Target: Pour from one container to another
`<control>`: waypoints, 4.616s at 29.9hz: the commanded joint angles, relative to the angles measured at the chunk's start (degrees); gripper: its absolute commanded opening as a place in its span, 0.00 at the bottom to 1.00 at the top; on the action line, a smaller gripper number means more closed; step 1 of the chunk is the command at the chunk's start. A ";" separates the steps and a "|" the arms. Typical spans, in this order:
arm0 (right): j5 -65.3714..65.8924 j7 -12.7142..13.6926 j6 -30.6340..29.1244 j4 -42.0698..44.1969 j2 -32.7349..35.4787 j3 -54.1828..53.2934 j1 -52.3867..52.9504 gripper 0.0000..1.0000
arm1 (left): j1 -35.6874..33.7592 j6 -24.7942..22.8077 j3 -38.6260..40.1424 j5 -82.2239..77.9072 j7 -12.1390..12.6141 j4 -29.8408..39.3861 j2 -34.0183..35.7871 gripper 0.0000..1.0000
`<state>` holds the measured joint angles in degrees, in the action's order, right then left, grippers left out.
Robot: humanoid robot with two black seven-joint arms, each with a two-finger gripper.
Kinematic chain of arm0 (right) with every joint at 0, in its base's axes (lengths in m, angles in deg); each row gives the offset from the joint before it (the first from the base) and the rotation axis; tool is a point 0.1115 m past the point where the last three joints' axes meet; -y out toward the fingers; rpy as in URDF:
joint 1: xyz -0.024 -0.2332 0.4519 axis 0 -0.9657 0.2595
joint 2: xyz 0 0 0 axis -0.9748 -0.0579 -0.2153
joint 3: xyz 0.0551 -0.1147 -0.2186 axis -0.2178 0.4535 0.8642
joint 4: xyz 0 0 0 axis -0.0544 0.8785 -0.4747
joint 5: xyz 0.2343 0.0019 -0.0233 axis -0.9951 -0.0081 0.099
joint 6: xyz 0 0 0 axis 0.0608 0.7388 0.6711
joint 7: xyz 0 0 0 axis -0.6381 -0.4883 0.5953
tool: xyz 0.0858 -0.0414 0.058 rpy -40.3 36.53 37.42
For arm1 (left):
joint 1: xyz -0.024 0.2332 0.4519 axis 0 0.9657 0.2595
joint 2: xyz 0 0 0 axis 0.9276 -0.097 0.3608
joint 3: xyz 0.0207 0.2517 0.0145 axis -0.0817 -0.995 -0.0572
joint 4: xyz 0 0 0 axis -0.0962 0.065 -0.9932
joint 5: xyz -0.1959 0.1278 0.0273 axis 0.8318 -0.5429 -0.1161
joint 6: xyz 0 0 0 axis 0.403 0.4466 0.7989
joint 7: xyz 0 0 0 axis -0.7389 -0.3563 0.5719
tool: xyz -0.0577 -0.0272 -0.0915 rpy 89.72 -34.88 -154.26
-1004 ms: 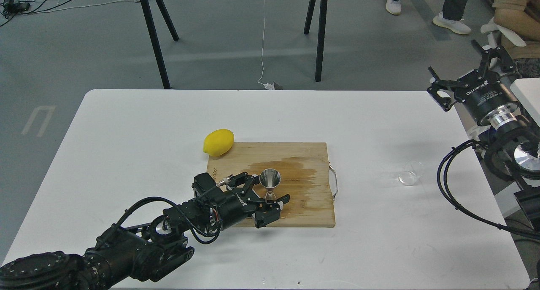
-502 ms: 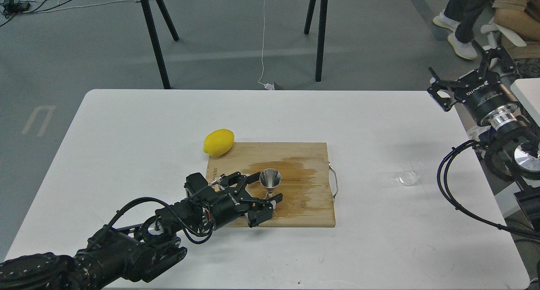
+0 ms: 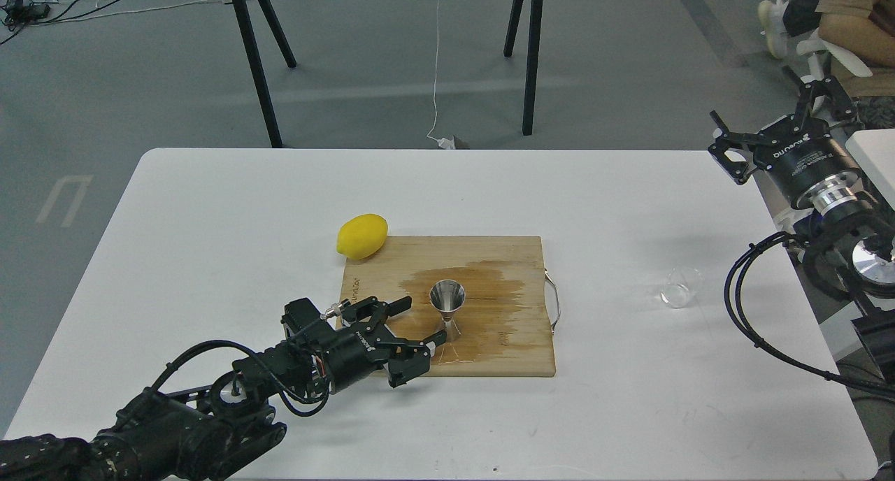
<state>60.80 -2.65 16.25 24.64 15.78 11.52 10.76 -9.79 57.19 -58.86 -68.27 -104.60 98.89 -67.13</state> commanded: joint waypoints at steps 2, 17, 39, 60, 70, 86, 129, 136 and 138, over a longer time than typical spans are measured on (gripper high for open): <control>-0.09 -0.08 0.00 0.00 0.00 -0.19 0.00 1.00 | -0.87 0.00 0.96 5.59 0.02 5.11 9.96 0.92; 0.08 0.36 0.00 -0.26 -1.67 0.86 0.62 1.00 | -10.36 -44.63 19.67 46.62 0.02 9.97 27.73 0.95; -39.90 23.47 40.91 -15.45 16.95 -2.83 -7.54 1.00 | -11.60 -56.00 26.71 95.96 0.02 0.38 24.23 1.00; -43.88 23.70 47.42 -20.92 14.07 -7.67 -29.71 0.99 | -8.52 -56.00 26.71 95.43 0.02 0.38 21.85 1.00; -33.76 23.57 49.97 -17.49 5.01 -6.70 -25.49 0.99 | -8.44 -56.00 26.62 95.43 0.02 0.38 21.76 1.00; -28.93 20.58 53.05 -10.72 0.53 -0.37 -15.83 0.99 | -8.08 -56.00 26.80 95.52 0.02 0.29 20.09 1.00; -24.88 17.41 52.08 -5.36 -4.83 -0.37 -10.63 0.76 | -6.15 -56.00 26.71 95.52 0.02 0.29 19.74 1.00; -24.88 16.97 51.91 -5.36 -4.83 -0.37 -10.63 0.70 | -6.15 -56.00 26.71 95.44 0.02 0.21 19.74 1.00; -24.88 16.62 51.82 -5.36 -4.83 -0.37 -10.63 0.68 | -6.06 -56.00 26.71 95.52 0.02 0.12 19.74 1.00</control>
<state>35.93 14.41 68.16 19.29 10.96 11.14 0.12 -15.93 1.18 -32.16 27.22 -104.58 99.17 -47.39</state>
